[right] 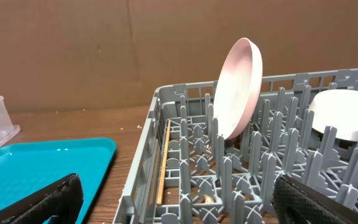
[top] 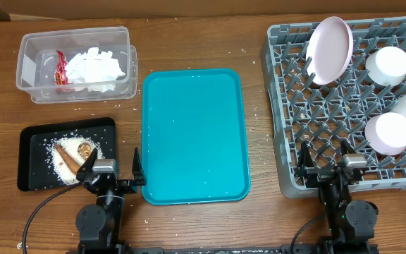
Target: Sort waste into correct bins and load items into the dishwasher
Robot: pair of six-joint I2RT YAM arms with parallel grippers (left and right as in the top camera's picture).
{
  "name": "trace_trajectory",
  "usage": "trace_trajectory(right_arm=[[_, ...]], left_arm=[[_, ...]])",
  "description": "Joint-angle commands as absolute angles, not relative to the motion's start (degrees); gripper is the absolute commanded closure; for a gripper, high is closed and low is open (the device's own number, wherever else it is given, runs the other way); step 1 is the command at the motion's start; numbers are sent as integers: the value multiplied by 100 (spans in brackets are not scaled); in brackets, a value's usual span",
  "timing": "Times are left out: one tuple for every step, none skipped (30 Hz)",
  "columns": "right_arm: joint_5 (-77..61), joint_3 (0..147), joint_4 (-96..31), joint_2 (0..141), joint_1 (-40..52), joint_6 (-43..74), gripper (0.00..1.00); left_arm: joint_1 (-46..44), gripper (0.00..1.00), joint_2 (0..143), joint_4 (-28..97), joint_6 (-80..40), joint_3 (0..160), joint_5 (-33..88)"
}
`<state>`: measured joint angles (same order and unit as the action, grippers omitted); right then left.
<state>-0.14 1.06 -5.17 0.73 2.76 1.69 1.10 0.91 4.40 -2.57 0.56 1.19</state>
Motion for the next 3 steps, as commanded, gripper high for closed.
trace_trajectory(right_arm=[[-30,45,-484,16,287,148,0],[-27,45,-484,16,287,148,0],[-30,45,-484,16,287,148,0]], left_arm=[[78,0,25,440,-126,27,69],[78,0,25,440,-126,27,69],[78,0,25,440,-126,27,69]])
